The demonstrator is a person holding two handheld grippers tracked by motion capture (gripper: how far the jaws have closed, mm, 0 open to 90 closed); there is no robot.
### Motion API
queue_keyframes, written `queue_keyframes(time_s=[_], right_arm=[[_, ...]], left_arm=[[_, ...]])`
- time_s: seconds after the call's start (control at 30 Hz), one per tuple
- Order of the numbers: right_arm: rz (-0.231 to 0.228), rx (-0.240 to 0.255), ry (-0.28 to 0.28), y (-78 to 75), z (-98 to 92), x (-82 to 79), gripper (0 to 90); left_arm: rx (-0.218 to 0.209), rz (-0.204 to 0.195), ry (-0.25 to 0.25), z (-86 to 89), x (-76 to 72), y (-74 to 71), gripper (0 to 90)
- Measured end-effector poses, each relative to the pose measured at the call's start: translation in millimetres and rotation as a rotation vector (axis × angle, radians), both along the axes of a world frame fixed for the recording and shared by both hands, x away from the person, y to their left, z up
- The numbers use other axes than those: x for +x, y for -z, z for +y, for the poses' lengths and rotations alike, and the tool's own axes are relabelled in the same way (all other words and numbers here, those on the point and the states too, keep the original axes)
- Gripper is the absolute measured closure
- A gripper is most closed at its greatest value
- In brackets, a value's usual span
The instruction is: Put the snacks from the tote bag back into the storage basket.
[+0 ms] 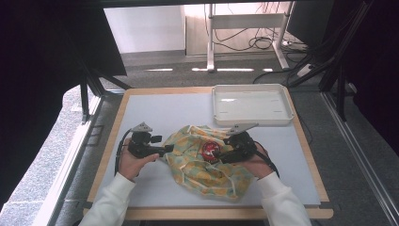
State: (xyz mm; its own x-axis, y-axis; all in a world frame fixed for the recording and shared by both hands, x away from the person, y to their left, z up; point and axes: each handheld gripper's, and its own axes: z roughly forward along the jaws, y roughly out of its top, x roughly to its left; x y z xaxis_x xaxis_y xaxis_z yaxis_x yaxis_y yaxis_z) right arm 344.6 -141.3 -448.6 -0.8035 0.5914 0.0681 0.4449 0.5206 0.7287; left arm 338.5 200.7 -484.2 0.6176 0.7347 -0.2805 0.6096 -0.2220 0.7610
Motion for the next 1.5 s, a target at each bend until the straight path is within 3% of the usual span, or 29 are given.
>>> queue_keyframes(time_s=[0.33,0.7,0.93,1.1,1.33,1.5], right_arm=[[0.003,-0.042,0.015,11.4,18.7,3.0,25.0],[-0.011,-0.123,0.021,25.2,37.4,4.5,21.4],[-0.003,-0.156,0.04,33.6,44.7,7.3,20.3],[-0.028,-0.191,0.043,36.3,48.4,6.4,24.2],[-0.051,-0.193,0.044,30.3,47.2,4.1,25.3],[-0.06,-0.13,0.055,16.8,38.8,3.7,25.3]], left_arm=[[0.006,0.008,0.02,-5.7,0.5,3.4,25.9],[0.002,0.007,0.028,-8.7,0.3,6.2,26.7],[0.004,0.012,0.027,-9.0,0.7,7.0,26.7],[0.006,0.015,0.028,-9.0,0.9,7.4,26.7],[0.008,0.015,0.025,-8.1,1.5,7.7,26.6],[0.008,0.018,0.02,-6.9,1.9,7.9,26.7]])
